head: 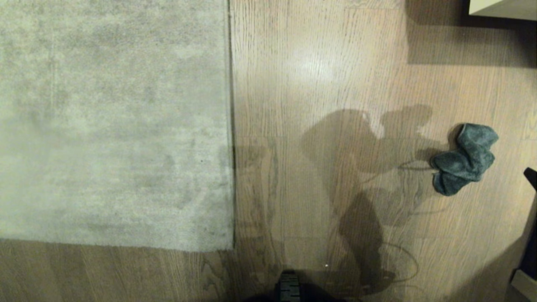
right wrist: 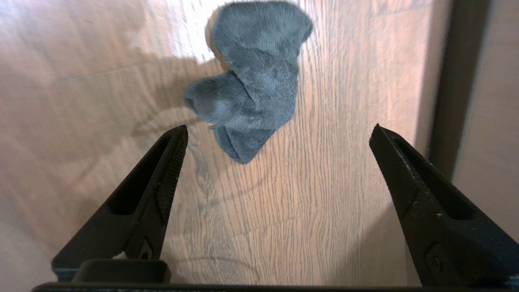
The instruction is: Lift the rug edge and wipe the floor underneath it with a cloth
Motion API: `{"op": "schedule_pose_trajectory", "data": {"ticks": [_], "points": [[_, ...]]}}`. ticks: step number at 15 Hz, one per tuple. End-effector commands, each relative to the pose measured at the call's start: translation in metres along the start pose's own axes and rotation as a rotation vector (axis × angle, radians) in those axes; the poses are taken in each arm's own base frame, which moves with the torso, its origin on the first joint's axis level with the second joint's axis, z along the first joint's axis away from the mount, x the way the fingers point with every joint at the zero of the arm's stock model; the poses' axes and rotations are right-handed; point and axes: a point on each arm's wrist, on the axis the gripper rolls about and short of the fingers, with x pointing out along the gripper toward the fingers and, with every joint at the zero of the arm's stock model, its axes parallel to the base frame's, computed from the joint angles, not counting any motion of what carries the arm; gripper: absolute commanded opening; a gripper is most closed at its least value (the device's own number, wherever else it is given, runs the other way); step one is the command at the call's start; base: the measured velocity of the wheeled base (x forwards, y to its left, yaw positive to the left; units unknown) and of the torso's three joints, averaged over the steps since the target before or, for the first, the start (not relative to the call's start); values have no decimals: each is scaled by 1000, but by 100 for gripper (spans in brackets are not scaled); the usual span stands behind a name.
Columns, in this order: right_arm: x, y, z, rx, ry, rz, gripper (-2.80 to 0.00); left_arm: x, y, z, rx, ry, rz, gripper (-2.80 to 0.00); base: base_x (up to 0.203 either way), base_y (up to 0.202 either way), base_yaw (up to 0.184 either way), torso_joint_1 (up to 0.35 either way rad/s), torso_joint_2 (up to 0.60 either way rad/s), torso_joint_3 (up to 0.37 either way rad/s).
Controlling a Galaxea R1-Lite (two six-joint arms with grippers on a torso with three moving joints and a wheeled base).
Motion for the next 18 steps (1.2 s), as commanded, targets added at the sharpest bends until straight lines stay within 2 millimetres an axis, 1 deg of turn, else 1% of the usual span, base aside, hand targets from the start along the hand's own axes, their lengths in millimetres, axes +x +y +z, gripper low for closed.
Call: {"op": "schedule_pose_trajectory", "data": {"ticks": [1,2,3,4,6,8,10,13,14,18], "points": [[-37,2,-1,-3,-106,14,0,0,0,0,0,0,0,-280,0,0,0,0,0,0],[-42,2,-3,-4,-111,15,0,0,0,0,0,0,0,-280,0,0,0,0,0,0],[-44,2,-5,-7,-115,17,-231,0,0,0,0,0,0,-280,0,0,0,0,0,0],[-45,2,-6,-19,-112,21,-280,0,0,0,0,0,0,-280,0,0,0,0,0,0],[-48,5,-8,-30,-110,51,-280,0,0,0,0,0,0,-280,0,0,0,0,0,0],[-54,7,-15,-46,-104,88,-280,0,0,0,0,0,0,-280,0,0,0,0,0,0],[-65,10,-26,-64,-101,138,-280,0,0,0,0,0,0,-280,0,0,0,0,0,0],[-83,7,-47,-76,-102,167,-280,0,0,0,0,0,0,-280,0,0,0,0,0,0],[-88,7,-49,-81,-97,182,-280,0,0,0,0,0,0,-280,0,0,0,0,0,0],[-106,4,-67,-96,-12,219,-280,0,0,0,0,0,0,-280,0,0,0,0,0,0]]}}
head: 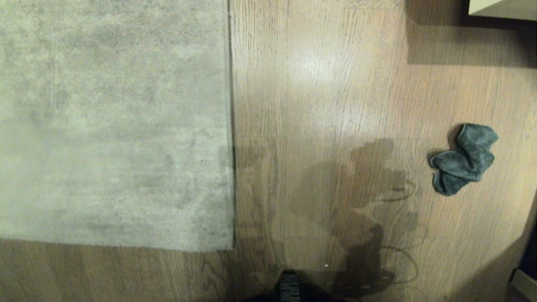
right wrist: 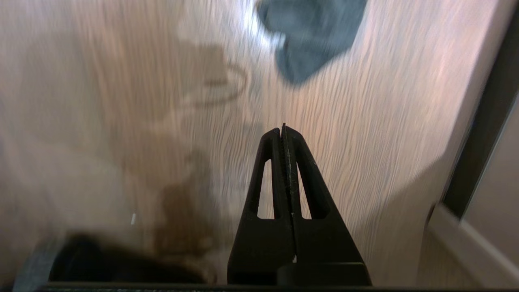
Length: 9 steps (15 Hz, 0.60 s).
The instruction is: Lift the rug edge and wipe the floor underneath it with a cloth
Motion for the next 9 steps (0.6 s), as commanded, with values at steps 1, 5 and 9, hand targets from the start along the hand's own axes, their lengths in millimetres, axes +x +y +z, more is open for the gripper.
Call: {"op": "schedule_pose_trajectory", "data": {"ticks": [1,5,9], "points": [[-16,1,-9,-3,-5,18,-280,0,0,0,0,0,0,-280,0,0,0,0,0,0],[-37,2,-38,-30,99,40,-280,0,0,0,0,0,0,-280,0,0,0,0,0,0],[-39,1,-48,-55,198,8,-280,0,0,0,0,0,0,-280,0,0,0,0,0,0]]}}
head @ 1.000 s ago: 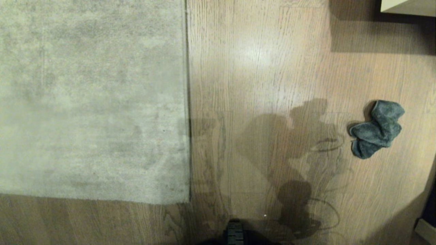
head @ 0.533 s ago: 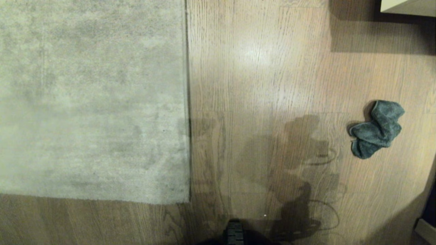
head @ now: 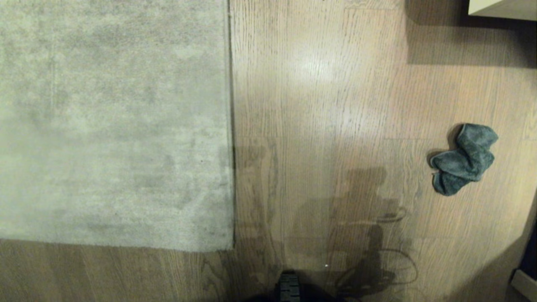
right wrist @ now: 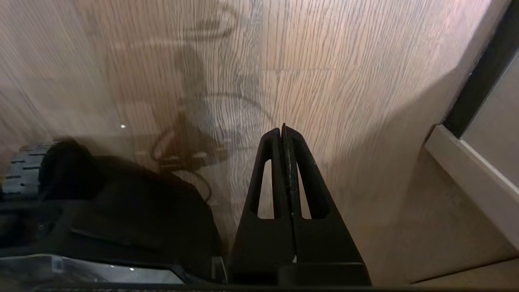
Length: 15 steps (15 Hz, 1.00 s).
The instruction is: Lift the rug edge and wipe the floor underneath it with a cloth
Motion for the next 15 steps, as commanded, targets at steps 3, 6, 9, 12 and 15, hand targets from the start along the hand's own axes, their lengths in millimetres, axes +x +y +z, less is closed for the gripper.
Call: {"op": "schedule_pose_trajectory", "data": {"ticks": [3,6,9,12,15], "points": [[-2,0,-4,-36,4,52,-280,0,0,0,0,0,1,-280,0,0,0,0,0,0],[-4,0,-4,-42,-28,122,-280,0,0,0,0,0,1,-280,0,0,0,0,0,0],[-14,-1,-8,-37,-163,119,-280,0,0,0,0,0,1,-280,0,0,0,0,0,0],[-22,-2,-12,-26,-273,118,-280,0,0,0,0,0,1,-280,0,0,0,0,0,0],[-23,-2,-13,8,-281,122,-280,0,0,0,0,0,1,-280,0,0,0,0,0,0]]}}
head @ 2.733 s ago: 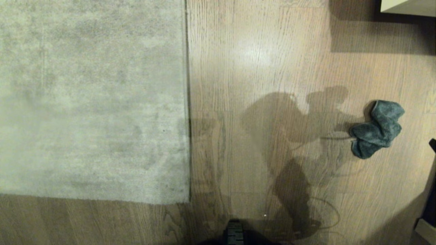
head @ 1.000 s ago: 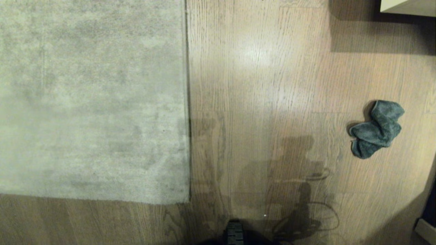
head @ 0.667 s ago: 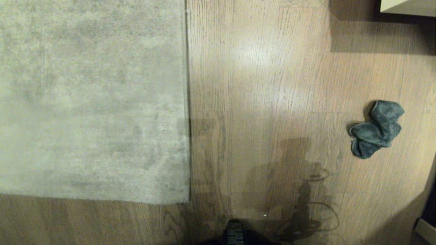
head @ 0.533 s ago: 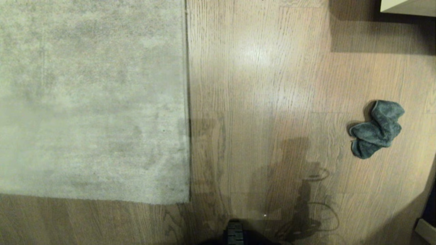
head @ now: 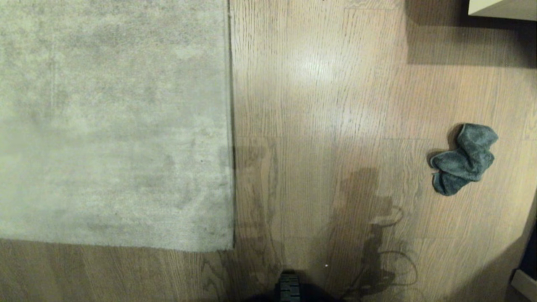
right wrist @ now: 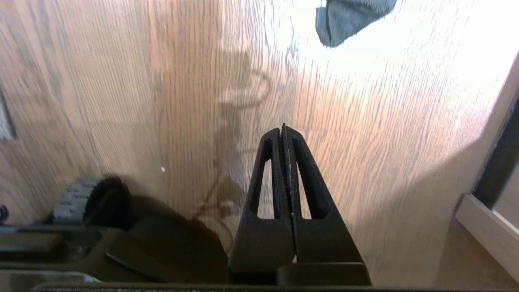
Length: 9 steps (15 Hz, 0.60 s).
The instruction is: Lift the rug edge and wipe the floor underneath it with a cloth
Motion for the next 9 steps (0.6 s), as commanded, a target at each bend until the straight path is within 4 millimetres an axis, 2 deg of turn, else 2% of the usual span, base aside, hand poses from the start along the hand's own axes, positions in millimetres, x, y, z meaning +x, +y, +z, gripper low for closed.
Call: {"op": "schedule_pose_trajectory", "data": {"ticks": [1,9], "points": [[-2,0,0,1,-30,0,-280,0,0,0,-1,0,0,-280,0,0,0,0,0,0],[-2,0,0,1,-30,0,-280,0,0,0,-1,0,0,-280,0,0,0,0,0,0]]}}
